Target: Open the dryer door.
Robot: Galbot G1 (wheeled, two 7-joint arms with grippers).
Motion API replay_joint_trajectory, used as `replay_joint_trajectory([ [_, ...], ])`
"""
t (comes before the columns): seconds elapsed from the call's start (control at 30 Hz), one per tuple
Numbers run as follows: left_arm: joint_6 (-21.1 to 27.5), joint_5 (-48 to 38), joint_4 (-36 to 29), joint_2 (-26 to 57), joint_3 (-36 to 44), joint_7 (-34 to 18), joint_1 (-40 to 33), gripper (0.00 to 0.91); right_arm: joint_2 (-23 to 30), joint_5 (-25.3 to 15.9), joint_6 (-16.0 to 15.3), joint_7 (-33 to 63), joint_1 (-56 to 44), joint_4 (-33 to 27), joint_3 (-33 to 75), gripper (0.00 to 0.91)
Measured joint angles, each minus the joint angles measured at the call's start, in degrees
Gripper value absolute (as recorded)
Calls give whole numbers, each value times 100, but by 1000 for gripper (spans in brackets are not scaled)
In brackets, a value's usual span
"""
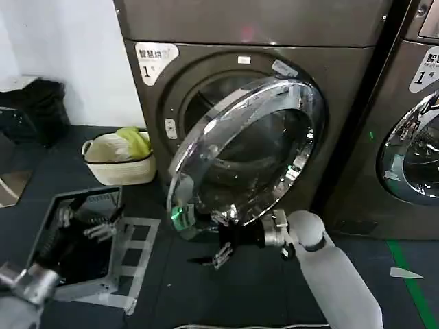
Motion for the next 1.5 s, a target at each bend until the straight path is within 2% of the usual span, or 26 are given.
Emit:
replay_joint_trajectory([
  [0.37, -268, -784, 860, 1134, 1559, 251, -1464, 907, -189, 97, 23, -264, -110, 100, -9, 907],
  [0.67, -415, -1204, 1517, 1631, 2659, 754, -2504, 907, -311, 217, 78, -524, -117, 52, 40, 907],
  [0.93, -376, -1875, 1555, 1957, 3345, 1253, -3058, 907, -440, 294, 123, -559, -217, 126, 201, 907],
  [1.5, -381, -1978, 1623, 2097, 4375, 1283, -3803, 907, -809, 473, 337, -644, -880, 540, 1099, 907],
])
